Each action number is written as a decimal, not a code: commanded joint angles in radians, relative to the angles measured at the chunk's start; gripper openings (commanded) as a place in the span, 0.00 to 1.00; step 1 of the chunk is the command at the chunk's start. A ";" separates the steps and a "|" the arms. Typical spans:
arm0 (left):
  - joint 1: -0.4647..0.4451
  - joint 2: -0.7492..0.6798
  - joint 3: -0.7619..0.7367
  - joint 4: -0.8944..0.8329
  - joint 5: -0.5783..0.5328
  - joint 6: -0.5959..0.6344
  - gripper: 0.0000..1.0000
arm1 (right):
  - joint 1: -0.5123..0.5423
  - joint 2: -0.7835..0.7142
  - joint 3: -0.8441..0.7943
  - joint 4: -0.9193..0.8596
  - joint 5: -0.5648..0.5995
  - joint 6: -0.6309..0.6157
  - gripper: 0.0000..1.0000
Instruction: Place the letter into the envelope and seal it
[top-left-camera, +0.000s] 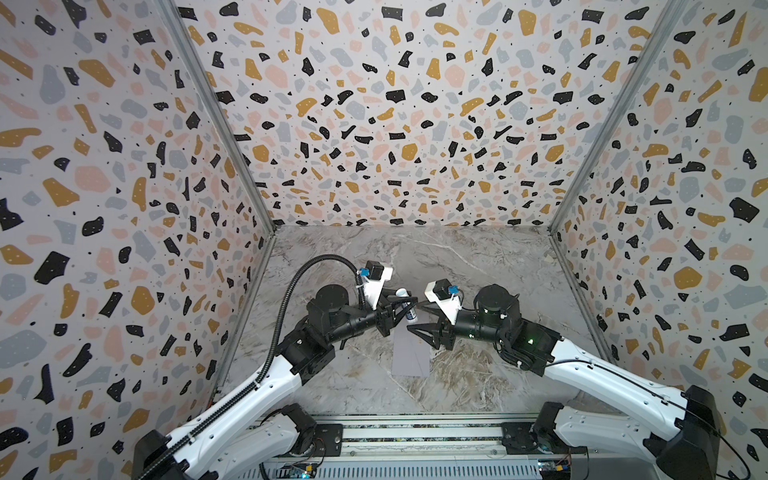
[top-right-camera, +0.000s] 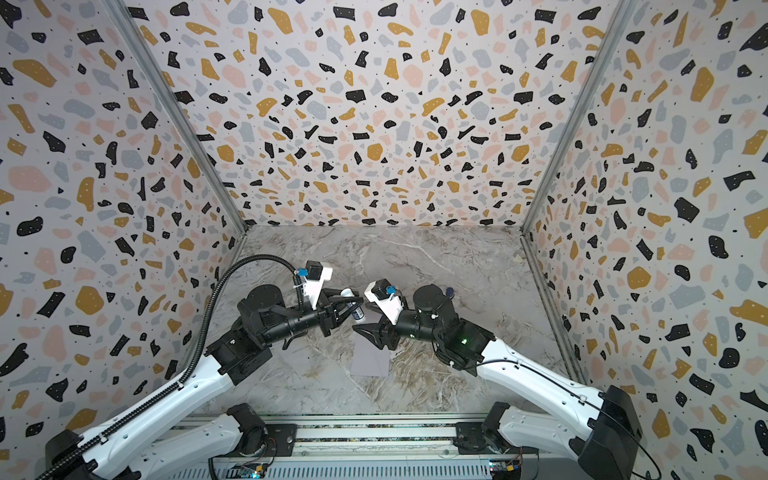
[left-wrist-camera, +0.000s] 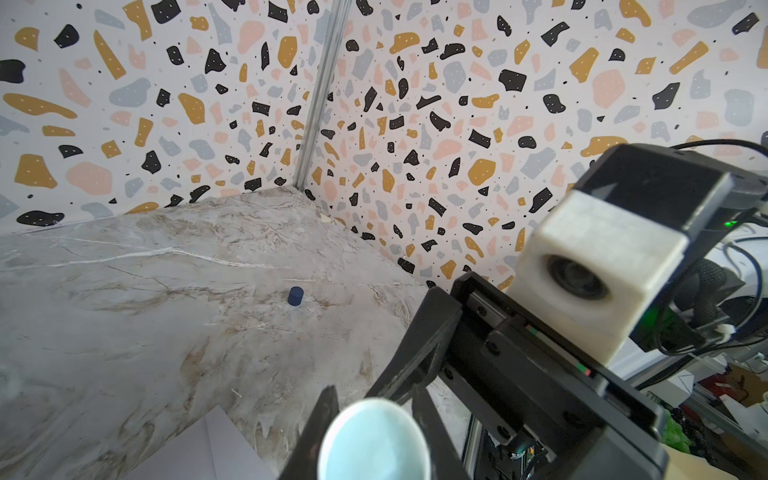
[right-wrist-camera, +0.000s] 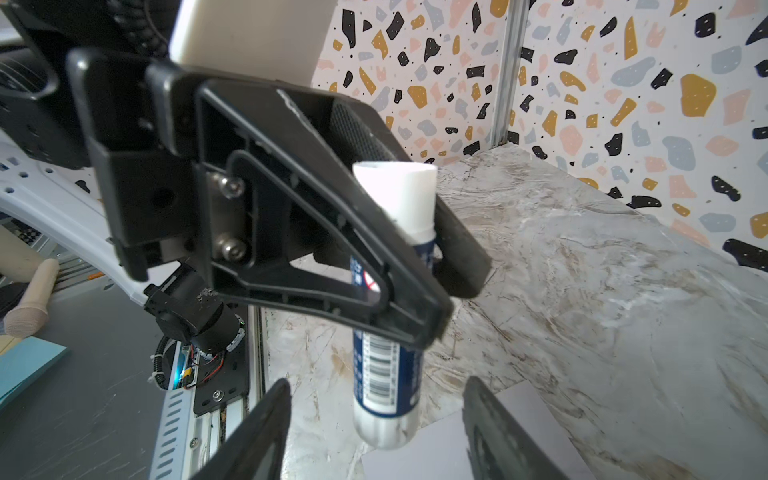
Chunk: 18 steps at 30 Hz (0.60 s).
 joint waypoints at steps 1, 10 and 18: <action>-0.001 -0.006 0.032 0.081 0.047 -0.021 0.00 | -0.011 -0.005 0.044 0.061 -0.050 0.033 0.59; -0.002 0.011 0.031 0.118 0.073 -0.044 0.00 | -0.018 0.006 0.023 0.116 -0.085 0.066 0.32; -0.002 0.017 0.030 0.150 0.085 -0.064 0.00 | -0.024 0.012 0.014 0.132 -0.110 0.078 0.33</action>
